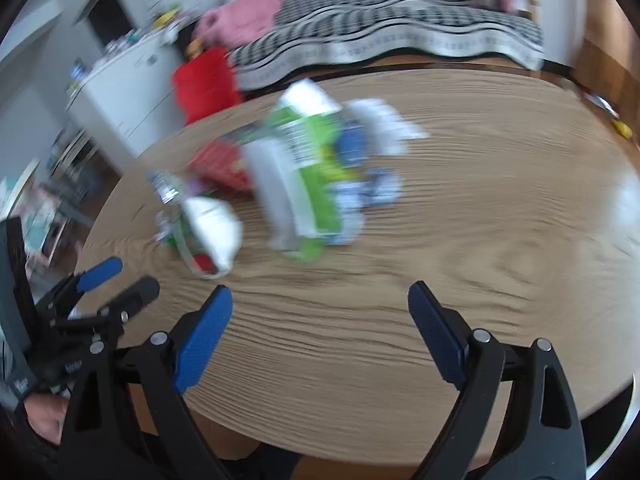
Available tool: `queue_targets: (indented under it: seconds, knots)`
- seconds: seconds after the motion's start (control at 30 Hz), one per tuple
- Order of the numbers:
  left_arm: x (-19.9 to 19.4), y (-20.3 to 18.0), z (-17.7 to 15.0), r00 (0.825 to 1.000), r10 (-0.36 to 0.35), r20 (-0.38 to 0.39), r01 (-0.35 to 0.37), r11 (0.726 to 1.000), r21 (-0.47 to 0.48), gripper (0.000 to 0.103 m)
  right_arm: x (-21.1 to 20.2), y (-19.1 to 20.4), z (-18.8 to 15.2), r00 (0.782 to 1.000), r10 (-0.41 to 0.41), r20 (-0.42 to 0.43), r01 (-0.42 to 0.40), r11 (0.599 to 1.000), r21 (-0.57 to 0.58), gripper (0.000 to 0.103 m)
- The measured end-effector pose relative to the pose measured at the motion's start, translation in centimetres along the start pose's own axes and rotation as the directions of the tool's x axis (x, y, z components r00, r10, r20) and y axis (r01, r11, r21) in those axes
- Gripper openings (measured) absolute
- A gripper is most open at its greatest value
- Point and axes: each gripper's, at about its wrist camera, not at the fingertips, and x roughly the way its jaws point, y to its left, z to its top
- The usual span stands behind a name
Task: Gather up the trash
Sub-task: 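Move both open tools back over the table, then grasp the white-lined chip bag with the right tool while the left tool grasps a silver-green wrapper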
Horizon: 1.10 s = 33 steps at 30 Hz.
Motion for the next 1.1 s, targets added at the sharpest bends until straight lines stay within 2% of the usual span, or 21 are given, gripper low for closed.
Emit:
queue_targets:
  seconds: [0.17,0.27,0.43,0.63,0.67,0.7,0.77,1.1]
  knots:
    - [-0.2,5.4,0.0,1.0,-0.017,-0.023,0.014,0.993,-0.114,0.094,4.1,4.5,0.9,0.999,0.035,-0.041,-0.037,0.997,-0.07,0.087]
    - [-0.2,6.9,0.1,1.0,-0.008,-0.022,0.005,0.99,-0.138,0.094,6.3,6.5,1.3,0.999,0.017,-0.052,-0.023,0.993,-0.112,0.087]
    - [1.1,9.4,0.6,0.999,-0.01,-0.043,0.001,0.978,-0.207,0.094,8.7,7.5,2.2,0.999,-0.018,-0.043,0.011,0.99,-0.138,0.083]
    - [3.6,10.1,2.0,0.998,-0.004,-0.067,-0.014,0.964,-0.266,0.094,10.7,7.8,2.9,0.999,-0.004,-0.046,-0.002,0.99,-0.139,0.071]
    - [4.0,10.1,2.2,0.997,-0.001,-0.071,-0.018,0.963,-0.27,0.094,10.9,7.8,2.8,0.999,0.0,-0.051,-0.008,0.99,-0.14,0.064]
    - [4.6,10.0,2.5,0.997,0.002,-0.078,-0.024,0.961,-0.277,0.094,11.2,7.9,2.7,0.998,0.005,-0.063,-0.014,0.99,-0.141,0.046]
    - [5.5,10.1,2.9,0.996,0.007,-0.089,-0.033,0.955,-0.294,0.094,11.1,8.1,2.5,0.997,0.0,-0.072,-0.011,0.988,-0.152,0.035]
    - [9.6,10.1,4.3,0.983,0.086,-0.163,-0.138,0.929,-0.344,0.093,7.0,7.3,2.0,1.0,0.019,-0.023,-0.023,0.982,-0.19,0.034]
